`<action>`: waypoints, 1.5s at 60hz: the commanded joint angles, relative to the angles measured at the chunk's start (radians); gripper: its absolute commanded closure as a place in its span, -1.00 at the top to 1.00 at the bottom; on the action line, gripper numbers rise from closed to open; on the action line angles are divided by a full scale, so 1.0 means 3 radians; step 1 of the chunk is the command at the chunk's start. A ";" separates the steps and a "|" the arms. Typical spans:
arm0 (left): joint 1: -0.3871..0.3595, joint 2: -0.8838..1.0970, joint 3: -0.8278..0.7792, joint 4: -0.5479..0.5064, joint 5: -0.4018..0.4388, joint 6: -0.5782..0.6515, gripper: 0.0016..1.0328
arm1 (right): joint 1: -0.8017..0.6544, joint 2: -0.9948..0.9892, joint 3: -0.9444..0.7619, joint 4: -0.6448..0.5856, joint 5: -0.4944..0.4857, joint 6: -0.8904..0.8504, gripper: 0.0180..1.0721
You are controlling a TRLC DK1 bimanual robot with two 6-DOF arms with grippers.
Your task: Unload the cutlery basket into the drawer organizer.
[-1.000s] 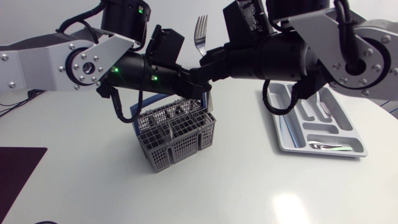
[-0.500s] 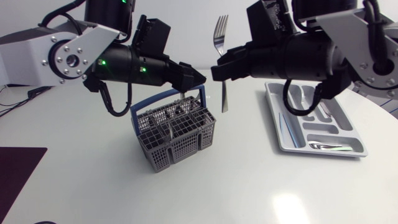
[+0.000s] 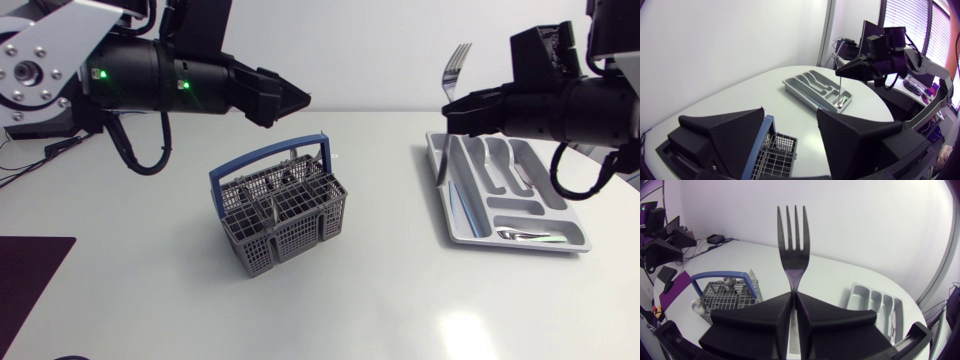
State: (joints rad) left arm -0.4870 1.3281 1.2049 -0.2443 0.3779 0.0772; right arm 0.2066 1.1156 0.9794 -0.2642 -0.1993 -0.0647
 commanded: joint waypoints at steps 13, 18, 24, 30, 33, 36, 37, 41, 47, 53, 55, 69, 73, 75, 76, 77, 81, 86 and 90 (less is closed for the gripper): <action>0.0043 -0.0132 -0.0161 -0.0229 -0.0145 0.0290 0.73 | -0.0970 0.0050 -0.0135 -0.0045 -0.0501 -0.0306 -0.78; 0.0048 -0.0127 -0.0156 -0.0341 -0.0145 0.0371 0.73 | -0.1139 0.0132 -0.0135 -0.0040 -0.0558 -0.0383 -0.78; 0.0059 -0.0173 -0.0197 -0.0413 -0.0150 0.0453 0.73 | -0.1348 0.0275 -0.0074 -0.0035 -0.0639 -0.0465 -0.79; 0.0059 -0.0219 -0.0222 -0.0535 -0.0170 0.0571 0.73 | -0.1512 0.0449 0.0013 -0.0030 -0.0675 -0.0541 -0.78; 0.0043 -0.0244 -0.0243 -0.0597 -0.0170 0.0663 0.74 | -0.1583 0.0535 0.0064 -0.0024 -0.0691 -0.0567 -0.79; 0.0043 -0.0270 -0.0279 -0.0627 -0.0175 0.0745 0.74 | -0.1660 0.0648 0.0125 -0.0009 -0.0691 -0.0603 -0.78; 0.0043 -0.0275 -0.0289 -0.0633 -0.0181 0.0755 0.75 | -0.1686 0.0684 0.0151 -0.0009 -0.0696 -0.0618 -0.78; 0.0038 -0.0316 -0.0345 -0.0674 -0.0186 0.0862 0.76 | -0.1783 0.0853 0.0263 -0.0009 -0.0721 -0.0643 -0.79; 0.0043 -0.0372 -0.0427 -0.0674 -0.0201 0.0939 0.76 | -0.1885 0.1103 0.0437 0.0006 -0.0706 -0.0690 -0.78; 0.0043 -0.0403 -0.0468 -0.0674 -0.0216 0.0980 0.78 | -0.1972 0.1328 0.0642 -0.0009 -0.0701 -0.0715 -0.79; 0.0043 -0.0413 -0.0478 -0.0668 -0.0216 0.0985 0.79 | -0.1992 0.1395 0.0713 -0.0019 -0.0701 -0.0725 -0.79; 0.0033 -0.0510 -0.0575 -0.0658 -0.0216 0.1067 0.79 | -0.2054 0.1957 0.1174 -0.0081 -0.0547 -0.0828 -0.79; 0.0033 -0.0546 -0.0606 -0.0648 -0.0216 0.1082 0.79 | -0.2069 0.2090 0.1291 -0.0117 -0.0532 -0.0848 -0.79; 0.0028 -0.0551 -0.0621 -0.0648 -0.0216 0.1092 0.79 | -0.2079 0.2151 0.1337 -0.0127 -0.0527 -0.0858 -0.79; 0.0033 -0.0561 -0.0626 -0.0648 -0.0216 0.1092 0.79 | -0.2079 0.2172 0.1363 -0.0132 -0.0517 -0.0858 -0.79; 0.0028 -0.0567 -0.0631 -0.0648 -0.0216 0.1092 0.79 | -0.2079 0.2213 0.1388 -0.0132 -0.0501 -0.0863 -0.79; 0.0028 -0.0587 -0.0662 -0.0643 -0.0216 0.1092 0.79 | -0.2100 0.2315 0.1475 -0.0137 -0.0486 -0.0863 -0.79; 0.0028 -0.0607 -0.0688 -0.0627 -0.0216 0.1098 0.79 | -0.2120 0.2504 0.1608 -0.0147 -0.0466 -0.0868 -0.79; 0.0028 -0.0618 -0.0693 -0.0622 -0.0216 0.1098 0.79 | -0.2125 0.2601 0.1670 -0.0152 -0.0461 -0.0863 -0.79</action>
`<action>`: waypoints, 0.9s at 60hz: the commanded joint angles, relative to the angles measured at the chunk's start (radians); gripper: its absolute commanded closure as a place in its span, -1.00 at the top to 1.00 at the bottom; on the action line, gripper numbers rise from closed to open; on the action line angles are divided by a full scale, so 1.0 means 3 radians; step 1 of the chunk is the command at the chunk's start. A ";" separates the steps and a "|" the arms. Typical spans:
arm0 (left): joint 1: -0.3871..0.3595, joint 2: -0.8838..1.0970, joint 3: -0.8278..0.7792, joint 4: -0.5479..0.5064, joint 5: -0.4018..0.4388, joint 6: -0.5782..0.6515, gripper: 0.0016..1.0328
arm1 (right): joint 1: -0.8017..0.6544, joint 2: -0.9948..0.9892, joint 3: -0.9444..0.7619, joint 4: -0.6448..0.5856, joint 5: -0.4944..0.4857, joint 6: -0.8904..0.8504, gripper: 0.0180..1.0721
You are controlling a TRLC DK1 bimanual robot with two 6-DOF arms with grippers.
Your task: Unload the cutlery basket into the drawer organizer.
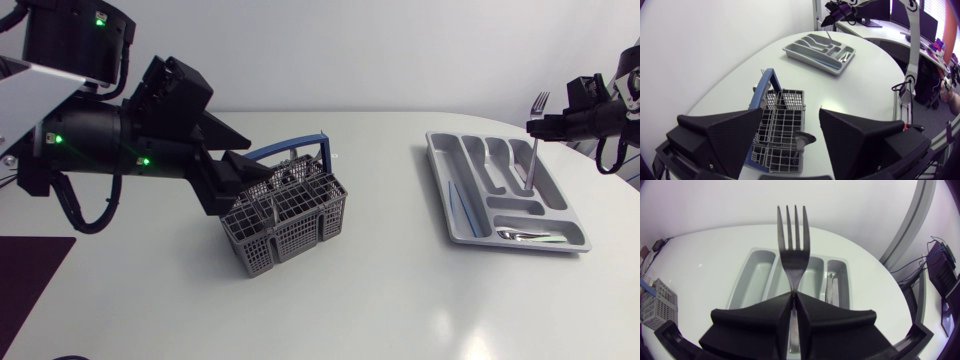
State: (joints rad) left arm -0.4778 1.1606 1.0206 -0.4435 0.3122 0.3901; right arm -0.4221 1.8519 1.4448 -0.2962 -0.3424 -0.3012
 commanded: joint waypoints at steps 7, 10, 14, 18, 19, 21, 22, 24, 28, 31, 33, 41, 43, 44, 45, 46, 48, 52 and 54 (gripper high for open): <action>-0.0028 -0.0111 -0.0094 0.0041 0.0002 0.0065 0.79 | -0.0030 0.0295 0.0215 -0.0035 0.0027 -0.0075 -0.79; -0.0044 -0.0121 -0.0104 0.0041 -0.0003 0.0065 0.82 | -0.0030 0.0352 0.0256 -0.0030 0.0032 -0.0070 -0.79; -0.0059 -0.0121 -0.0114 0.0047 -0.0013 0.0065 0.82 | -0.0030 0.0433 0.0307 -0.0025 0.0032 -0.0060 -0.79; -0.0069 -0.0121 -0.0119 0.0047 -0.0013 0.0065 0.82 | -0.0025 0.0510 0.0348 -0.0015 0.0037 -0.0049 -0.79; -0.0069 -0.0126 -0.0119 0.0047 -0.0013 0.0065 0.82 | -0.0025 0.0525 0.0353 -0.0005 0.0047 -0.0049 -0.79; -0.0069 -0.0126 -0.0119 0.0047 -0.0018 0.0065 0.82 | -0.0014 0.0571 0.0369 0.0011 0.0073 -0.0049 -0.79; -0.0069 -0.0126 -0.0119 0.0047 -0.0018 0.0065 0.82 | -0.0009 0.0587 0.0374 0.0011 0.0078 -0.0044 -0.79; -0.0074 -0.0131 -0.0125 0.0047 -0.0018 0.0065 0.82 | -0.0009 0.0612 0.0384 0.0016 0.0083 -0.0044 -0.79; -0.0084 -0.0131 -0.0125 0.0047 -0.0028 0.0065 0.82 | 0.0001 0.0653 0.0399 0.0041 0.0088 -0.0039 -0.79; -0.0090 -0.0136 -0.0130 0.0047 -0.0033 0.0065 0.82 | 0.0011 0.0684 0.0410 0.0041 0.0093 -0.0039 -0.79; -0.0090 -0.0136 -0.0130 0.0047 -0.0033 0.0065 0.82 | 0.0016 0.0699 0.0415 0.0047 0.0093 -0.0039 -0.79; -0.0090 -0.0146 -0.0150 0.0052 -0.0033 0.0065 0.82 | 0.0032 0.0781 0.0445 0.0087 0.0124 -0.0009 -0.79; -0.0090 -0.0151 -0.0155 0.0052 -0.0033 0.0065 0.82 | 0.0032 0.0807 0.0466 0.0093 0.0129 0.0007 -0.78; -0.0095 -0.0157 -0.0155 0.0052 -0.0033 0.0065 0.82 | 0.0037 0.0817 0.0476 0.0093 0.0129 0.0007 -0.78; -0.0095 -0.0157 -0.0155 0.0052 -0.0033 0.0065 0.82 | 0.0037 0.0832 0.0486 0.0093 0.0134 0.0017 -0.78; -0.0095 -0.0162 -0.0155 0.0052 -0.0033 0.0065 0.82 | 0.0037 0.0848 0.0497 0.0093 0.0149 0.0022 -0.78; -0.0095 -0.0162 -0.0155 0.0052 -0.0033 0.0065 0.82 | 0.0042 0.0873 0.0517 0.0093 0.0154 0.0022 -0.78; -0.0095 -0.0172 -0.0155 0.0052 -0.0033 0.0065 0.82 | 0.0047 0.0929 0.0568 0.0098 0.0200 0.0048 -0.77; -0.0095 -0.0182 -0.0155 0.0052 -0.0033 0.0065 0.82 | 0.0047 0.0970 0.0609 0.0093 0.0211 0.0053 -0.77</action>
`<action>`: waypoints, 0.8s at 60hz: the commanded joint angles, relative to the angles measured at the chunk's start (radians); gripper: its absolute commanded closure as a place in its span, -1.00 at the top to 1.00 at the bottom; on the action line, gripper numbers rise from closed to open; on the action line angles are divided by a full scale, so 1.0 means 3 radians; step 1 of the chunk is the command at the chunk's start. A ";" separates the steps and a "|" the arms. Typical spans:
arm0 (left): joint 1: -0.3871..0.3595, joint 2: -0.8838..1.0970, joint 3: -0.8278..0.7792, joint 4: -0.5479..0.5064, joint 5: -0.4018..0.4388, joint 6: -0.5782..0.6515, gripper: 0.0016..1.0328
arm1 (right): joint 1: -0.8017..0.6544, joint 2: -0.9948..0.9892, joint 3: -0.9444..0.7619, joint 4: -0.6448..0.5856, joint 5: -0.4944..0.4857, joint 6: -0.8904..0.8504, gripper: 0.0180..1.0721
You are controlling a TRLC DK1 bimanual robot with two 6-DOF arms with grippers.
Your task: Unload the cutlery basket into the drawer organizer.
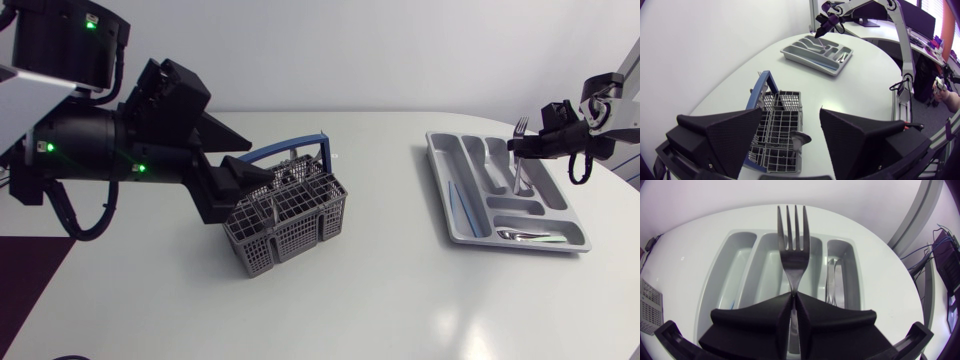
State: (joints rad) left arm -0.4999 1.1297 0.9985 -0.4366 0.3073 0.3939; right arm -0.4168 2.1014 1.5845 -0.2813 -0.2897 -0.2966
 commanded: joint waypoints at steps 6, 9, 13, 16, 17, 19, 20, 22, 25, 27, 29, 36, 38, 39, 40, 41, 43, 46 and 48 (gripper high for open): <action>-0.0041 -0.0100 -0.0097 0.0024 -0.0022 0.0052 0.82 | 0.0044 0.0251 0.0236 0.0043 0.0112 0.0053 -0.76; -0.0047 -0.0110 -0.0102 0.0019 -0.0027 0.0052 0.82 | 0.0050 0.0297 0.0266 0.0043 0.0117 0.0068 -0.74; -0.0057 -0.0130 -0.0102 0.0013 -0.0032 0.0052 0.82 | 0.0065 0.0359 0.0323 0.0043 0.0168 0.0078 -0.69; -0.0062 -0.0151 -0.0102 0.0003 -0.0032 0.0052 0.82 | 0.0075 0.0405 0.0358 0.0043 0.0194 0.0094 -0.60; -0.0062 -0.0156 -0.0102 0.0003 -0.0032 0.0052 0.82 | 0.0085 0.0415 0.0364 0.0043 0.0204 0.0094 -0.60; -0.0062 -0.0171 -0.0102 -0.0007 -0.0037 0.0052 0.83 | 0.0090 0.0440 0.0384 0.0043 0.0240 0.0099 -0.60; -0.0062 -0.0176 -0.0102 -0.0012 -0.0032 0.0052 0.84 | 0.0090 0.0451 0.0394 0.0043 0.0245 0.0104 -0.59; -0.0062 -0.0192 -0.0102 -0.0017 -0.0037 0.0052 0.84 | 0.0096 0.0471 0.0410 0.0043 0.0260 0.0119 -0.54; -0.0062 -0.0202 -0.0102 -0.0028 -0.0037 0.0057 0.84 | 0.0101 0.0492 0.0425 0.0043 0.0286 0.0125 -0.48; -0.0062 -0.0212 -0.0107 -0.0033 -0.0037 0.0052 0.84 | 0.0101 0.0492 0.0425 0.0043 0.0286 0.0125 -0.44; -0.0062 -0.0222 -0.0107 -0.0043 -0.0037 0.0057 0.84 | 0.0106 0.0486 0.0415 0.0043 0.0281 0.0125 -0.35; -0.0067 -0.0284 -0.0107 -0.0074 -0.0058 0.0129 0.84 | 0.0106 0.0318 0.0292 0.0048 0.0270 0.0130 -0.17; -0.0067 -0.0314 -0.0107 -0.0084 -0.0063 0.0155 0.84 | 0.0106 0.0256 0.0236 0.0053 0.0260 0.0125 -0.13; -0.0067 -0.0325 -0.0112 -0.0094 -0.0068 0.0175 0.84 | 0.0106 0.0205 0.0200 0.0053 0.0250 0.0125 -0.11; -0.0067 -0.0335 -0.0107 -0.0104 -0.0068 0.0196 0.84 | 0.0106 0.0164 0.0159 0.0058 0.0250 0.0119 -0.09; -0.0072 -0.0360 -0.0107 -0.0114 -0.0068 0.0216 0.85 | 0.0111 0.0093 0.0093 0.0069 0.0245 0.0114 -0.05; -0.0077 -0.0381 -0.0107 -0.0135 -0.0073 0.0257 0.86 | 0.0116 0.0006 0.0021 0.0084 0.0240 0.0109 -0.03; -0.0087 -0.0417 -0.0117 -0.0160 -0.0083 0.0344 0.87 | 0.0131 -0.0173 -0.0138 0.0109 0.0204 0.0099 0.00; -0.0093 -0.0437 -0.0122 -0.0171 -0.0083 0.0390 0.87 | 0.0136 -0.0245 -0.0204 0.0109 0.0168 0.0094 0.01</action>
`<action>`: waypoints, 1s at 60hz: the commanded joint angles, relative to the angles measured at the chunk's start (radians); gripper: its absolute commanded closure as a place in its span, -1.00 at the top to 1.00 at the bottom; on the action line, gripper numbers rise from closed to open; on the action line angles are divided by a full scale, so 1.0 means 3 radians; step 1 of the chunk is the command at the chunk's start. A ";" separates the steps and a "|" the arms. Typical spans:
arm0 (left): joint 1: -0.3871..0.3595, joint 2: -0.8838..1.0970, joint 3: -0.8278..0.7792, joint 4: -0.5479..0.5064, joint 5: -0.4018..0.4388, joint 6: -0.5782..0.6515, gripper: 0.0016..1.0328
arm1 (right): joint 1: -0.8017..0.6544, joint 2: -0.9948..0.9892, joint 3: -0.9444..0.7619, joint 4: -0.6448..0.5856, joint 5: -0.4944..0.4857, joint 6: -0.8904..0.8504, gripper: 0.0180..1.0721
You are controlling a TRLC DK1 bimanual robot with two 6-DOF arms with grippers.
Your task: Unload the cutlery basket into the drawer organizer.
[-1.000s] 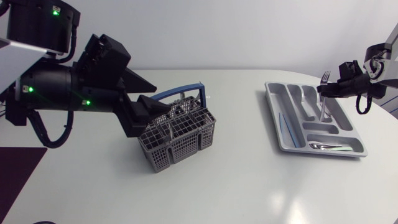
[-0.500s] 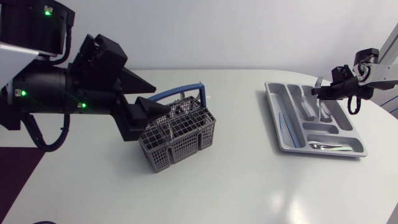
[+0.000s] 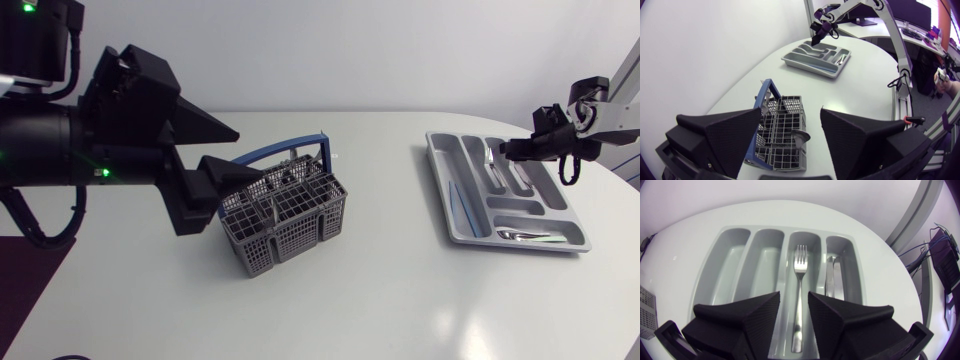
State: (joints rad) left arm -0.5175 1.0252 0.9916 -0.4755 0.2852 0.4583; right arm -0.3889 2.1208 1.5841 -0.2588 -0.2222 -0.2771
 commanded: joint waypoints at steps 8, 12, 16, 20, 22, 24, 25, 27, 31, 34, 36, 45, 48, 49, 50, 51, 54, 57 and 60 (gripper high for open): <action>-0.0049 -0.0181 -0.0166 -0.0087 -0.0020 0.0420 0.87 | 0.0151 -0.0877 -0.0724 0.0086 -0.0134 -0.0048 0.08; -0.0055 -0.0206 -0.0243 -0.0092 -0.0020 0.0574 0.87 | 0.0238 -0.1164 -0.0975 0.0101 -0.0134 -0.0089 0.15; -0.0095 -0.0268 -0.0381 -0.0092 -0.0025 0.0835 0.87 | 0.0350 -0.1481 -0.1241 0.0111 -0.0154 -0.0119 0.20; -0.0101 -0.0334 -0.0509 -0.0051 -0.0030 0.1111 0.87 | 0.0448 -0.1716 -0.1430 0.0106 -0.0169 -0.0130 0.23; -0.0106 -0.0380 -0.0585 0.0005 -0.0035 0.1274 0.87 | 0.0529 -0.1869 -0.1563 0.0091 -0.0169 -0.0140 0.24; -0.0106 -0.0431 -0.0657 0.0046 -0.0035 0.1463 0.87 | 0.0611 -0.1992 -0.1665 0.0080 -0.0169 -0.0140 0.25; -0.0106 -0.0452 -0.0687 0.0066 -0.0035 0.1540 0.87 | 0.0647 -0.2048 -0.1716 0.0070 -0.0169 -0.0140 0.25; -0.0106 -0.0482 -0.0734 0.0092 -0.0035 0.1699 0.87 | 0.0724 -0.2166 -0.1793 0.0040 -0.0164 -0.0145 0.25; -0.0095 -0.0513 -0.0774 0.0112 -0.0035 0.1970 0.87 | 0.0913 -0.2391 -0.1952 -0.0037 -0.0159 -0.0145 0.26; -0.0090 -0.0508 -0.0780 0.0102 -0.0035 0.2230 0.87 | 0.1051 -0.2580 -0.2069 -0.0099 -0.0159 -0.0186 0.33; -0.0090 -0.0487 -0.0769 0.0082 -0.0035 0.2338 0.87 | 0.1148 -0.2687 -0.2146 -0.0124 -0.0159 -0.0227 0.38; -0.0101 -0.0252 -0.0549 -0.0240 -0.0040 0.2834 0.86 | 0.1619 -0.3050 -0.2391 -0.0237 -0.0083 -0.0360 0.42; -0.0095 -0.0124 -0.0432 -0.0384 -0.0040 0.2987 0.86 | 0.1746 -0.3122 -0.2427 -0.0267 -0.0026 -0.0365 0.47; -0.0095 -0.0109 -0.0422 -0.0394 -0.0040 0.3008 0.86 | 0.1772 -0.3132 -0.2432 -0.0272 -0.0021 -0.0365 0.47; -0.0095 -0.0043 -0.0360 -0.0440 -0.0040 0.3064 0.86 | 0.1828 -0.3168 -0.2442 -0.0288 -0.0011 -0.0365 0.47; -0.0095 0.0003 -0.0330 -0.0465 -0.0040 0.3095 0.86 | 0.1869 -0.3183 -0.2453 -0.0308 -0.0011 -0.0365 0.47; -0.0101 0.0095 -0.0243 -0.0537 -0.0040 0.3217 0.85 | 0.1971 -0.3219 -0.2483 -0.0334 0.0004 -0.0370 0.47; -0.0095 0.0182 -0.0166 -0.0588 -0.0040 0.3345 0.83 | 0.2063 -0.3250 -0.2524 -0.0339 0.0050 -0.0370 0.47; -0.0095 0.0259 -0.0094 -0.0619 -0.0040 0.3427 0.83 | 0.2166 -0.3260 -0.2570 -0.0349 0.0122 -0.0370 0.47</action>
State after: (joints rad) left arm -0.5407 1.0626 0.9047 -0.6426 0.2775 1.3983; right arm 0.2245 1.1534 0.8513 -0.3435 -0.2066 -0.3687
